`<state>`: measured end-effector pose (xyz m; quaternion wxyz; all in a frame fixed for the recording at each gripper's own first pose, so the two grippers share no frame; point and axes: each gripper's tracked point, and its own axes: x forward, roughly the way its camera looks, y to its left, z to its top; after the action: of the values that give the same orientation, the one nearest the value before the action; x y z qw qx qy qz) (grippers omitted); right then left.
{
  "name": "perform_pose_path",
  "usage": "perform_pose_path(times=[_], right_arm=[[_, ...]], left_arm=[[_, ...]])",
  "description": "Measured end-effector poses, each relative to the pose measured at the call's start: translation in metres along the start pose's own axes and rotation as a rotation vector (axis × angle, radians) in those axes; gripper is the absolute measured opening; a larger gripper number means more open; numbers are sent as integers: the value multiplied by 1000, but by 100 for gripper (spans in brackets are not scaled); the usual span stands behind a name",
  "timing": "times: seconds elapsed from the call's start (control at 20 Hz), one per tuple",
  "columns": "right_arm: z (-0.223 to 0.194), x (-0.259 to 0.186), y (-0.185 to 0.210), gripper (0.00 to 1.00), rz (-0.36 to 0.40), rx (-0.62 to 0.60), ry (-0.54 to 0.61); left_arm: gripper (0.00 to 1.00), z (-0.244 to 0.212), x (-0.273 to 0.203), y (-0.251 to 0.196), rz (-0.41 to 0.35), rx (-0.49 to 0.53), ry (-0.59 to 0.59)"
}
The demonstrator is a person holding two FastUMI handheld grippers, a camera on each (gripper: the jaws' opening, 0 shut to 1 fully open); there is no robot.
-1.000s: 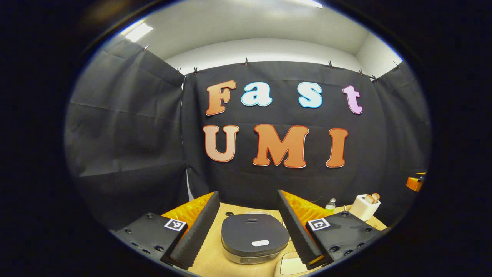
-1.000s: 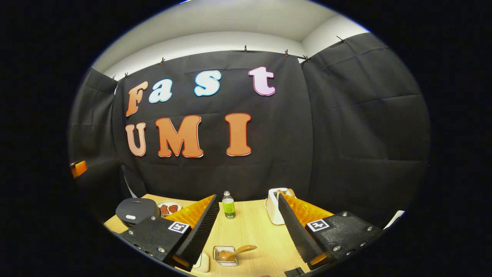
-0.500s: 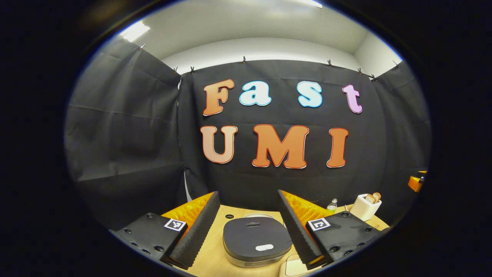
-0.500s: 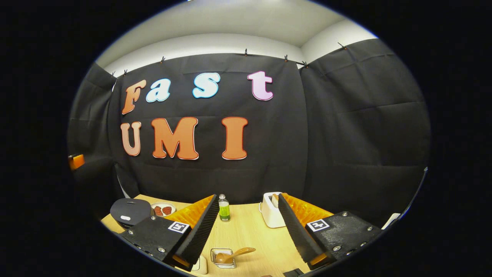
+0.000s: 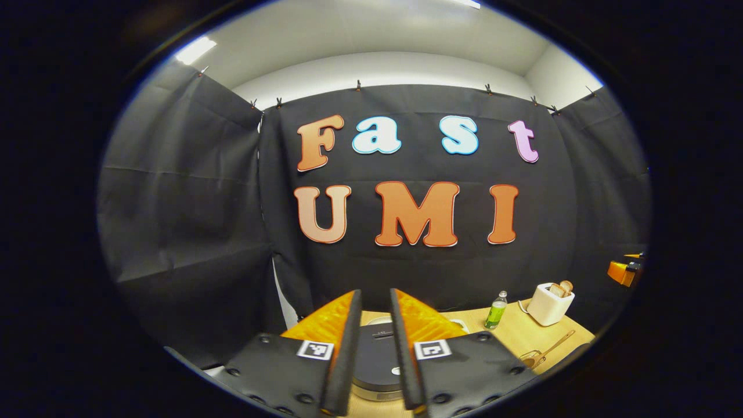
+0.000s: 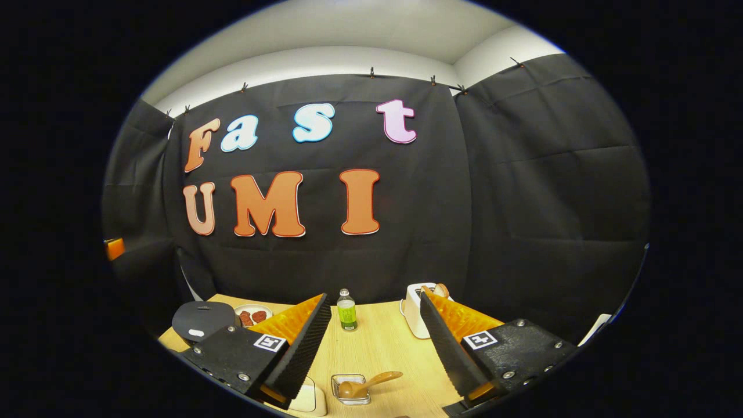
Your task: Close the left gripper, press the button to open the rice cooker; take a wooden spoon from the chopstick holder with the right hand, scoop a spoonful of rice and pour it into the rice cooker, then put the wooden spoon back into the chopstick holder.
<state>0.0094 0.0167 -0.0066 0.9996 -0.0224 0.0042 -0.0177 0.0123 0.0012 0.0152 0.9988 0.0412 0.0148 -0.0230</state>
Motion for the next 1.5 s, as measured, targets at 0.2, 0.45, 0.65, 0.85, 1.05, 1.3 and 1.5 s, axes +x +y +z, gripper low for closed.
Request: perform_pose_path(times=[0.2,0.45,0.65,0.85,1.05,1.3,1.5], right_arm=[[-1,-1,0,95,-1,-9,0],[-5,-2,-2,95,-10,-5,7],[-10,-4,-2,99,-8,5,23],[-16,-8,-7,99,-21,-2,35],[-14,-12,-13,99,-37,16,34],[-29,-17,-24,95,-69,-1,73],[-37,-22,-36,95,-97,1,94]], left_arm=[[8,1,-5,-15,-61,-48,26],[4,-25,8,-31,-114,-16,82],[4,-79,25,-54,-183,-19,209],[0,-129,43,-59,-198,-26,307],[4,-173,58,-62,-200,-24,388],[4,-215,74,-70,-203,5,471],[4,-241,74,-71,-192,33,514]])
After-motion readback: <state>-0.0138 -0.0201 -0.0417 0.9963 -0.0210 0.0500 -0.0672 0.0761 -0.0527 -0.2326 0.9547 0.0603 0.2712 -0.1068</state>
